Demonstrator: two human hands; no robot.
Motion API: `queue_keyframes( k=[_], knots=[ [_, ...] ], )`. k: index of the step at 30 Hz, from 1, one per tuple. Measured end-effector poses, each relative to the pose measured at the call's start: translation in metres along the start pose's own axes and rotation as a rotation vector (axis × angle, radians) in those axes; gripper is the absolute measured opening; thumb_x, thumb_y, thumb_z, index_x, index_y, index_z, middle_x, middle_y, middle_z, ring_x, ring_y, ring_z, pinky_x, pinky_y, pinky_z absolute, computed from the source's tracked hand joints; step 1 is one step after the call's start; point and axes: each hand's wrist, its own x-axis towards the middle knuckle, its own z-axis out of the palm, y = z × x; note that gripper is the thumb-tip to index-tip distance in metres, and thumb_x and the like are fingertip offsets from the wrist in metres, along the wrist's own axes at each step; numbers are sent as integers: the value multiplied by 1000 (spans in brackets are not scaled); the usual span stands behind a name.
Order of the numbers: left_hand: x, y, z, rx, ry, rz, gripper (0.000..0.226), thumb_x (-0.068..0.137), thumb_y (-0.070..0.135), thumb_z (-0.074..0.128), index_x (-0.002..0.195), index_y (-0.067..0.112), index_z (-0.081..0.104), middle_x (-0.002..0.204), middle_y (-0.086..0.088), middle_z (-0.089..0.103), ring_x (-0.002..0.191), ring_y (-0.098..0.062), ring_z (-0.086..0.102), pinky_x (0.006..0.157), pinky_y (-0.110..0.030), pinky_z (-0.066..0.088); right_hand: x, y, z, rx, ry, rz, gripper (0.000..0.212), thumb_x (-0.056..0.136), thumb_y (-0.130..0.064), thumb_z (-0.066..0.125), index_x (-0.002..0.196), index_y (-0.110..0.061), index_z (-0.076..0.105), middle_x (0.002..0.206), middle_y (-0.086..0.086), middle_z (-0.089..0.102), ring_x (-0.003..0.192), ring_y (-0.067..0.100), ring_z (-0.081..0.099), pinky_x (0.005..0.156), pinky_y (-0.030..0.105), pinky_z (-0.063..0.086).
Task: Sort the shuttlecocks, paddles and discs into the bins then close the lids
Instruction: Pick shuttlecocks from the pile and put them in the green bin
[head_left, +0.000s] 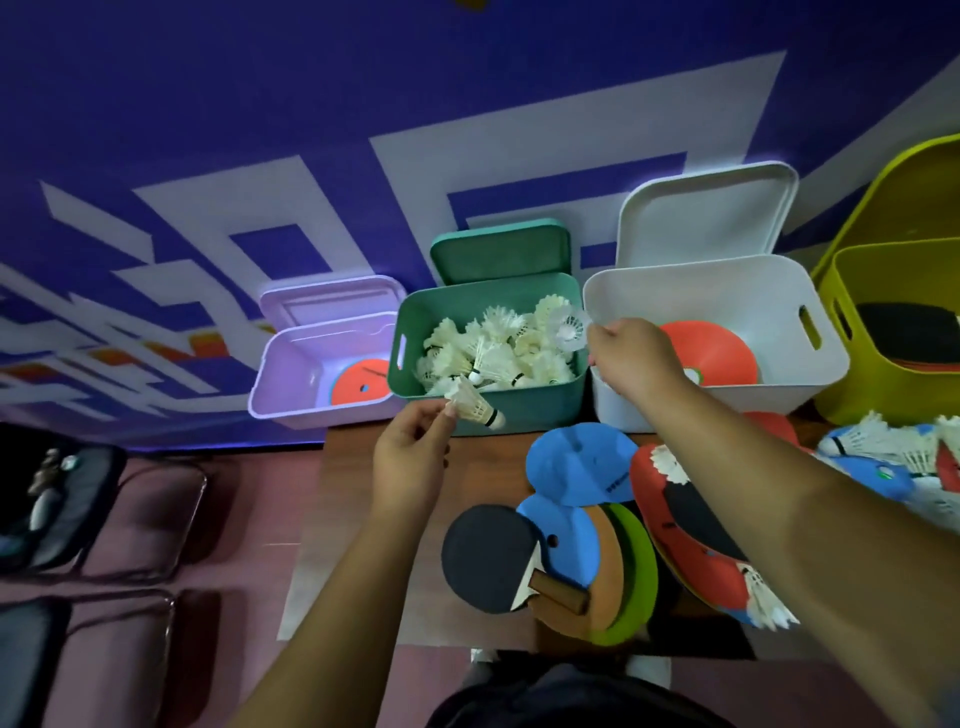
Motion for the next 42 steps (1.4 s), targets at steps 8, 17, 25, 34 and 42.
queue_keyframes(
  k=[8, 17, 25, 34, 42],
  knots=[
    [44, -9, -30, -29, 9, 14, 9, 100, 30, 69, 97, 26, 76, 78, -6, 64, 67, -11, 58, 64, -34, 54, -21, -3, 42, -91, -70, -11, 31, 96, -25, 54, 83, -5, 74, 80, 2, 76, 77, 29, 73, 72, 46, 60],
    [126, -2, -24, -44, 21, 13, 10, 99, 30, 68, 92, 26, 75, 74, 2, 71, 66, -12, 62, 66, -30, 51, -23, -21, 61, -76, -85, -27, 26, 102, -26, 54, 94, -14, 76, 87, -6, 76, 80, 17, 71, 76, 39, 59],
    [182, 5, -10, 77, 56, 80, 29, 101, 27, 65, 129, 32, 66, 97, 7, 70, 75, -10, 67, 59, -16, 47, -29, -24, 69, -146, -126, -104, 24, 106, -25, 53, 99, -22, 75, 90, -4, 75, 54, 0, 58, 49, 16, 37],
    [139, -17, 16, 1, -97, -30, 18, 96, 30, 59, 112, 35, 67, 98, 1, 73, 84, -18, 70, 81, -46, 60, -32, 3, 58, -7, -55, 6, 23, 106, -26, 55, 98, -27, 76, 88, -8, 76, 67, 19, 67, 52, 27, 49],
    [66, -16, 72, 68, -528, -7, 18, 107, 29, 54, 100, 27, 71, 82, 7, 73, 72, -8, 65, 66, -28, 52, -44, 69, 26, 55, 153, 159, 24, 99, -26, 55, 85, -21, 74, 77, -2, 74, 70, 25, 69, 74, 46, 60]
  ],
)
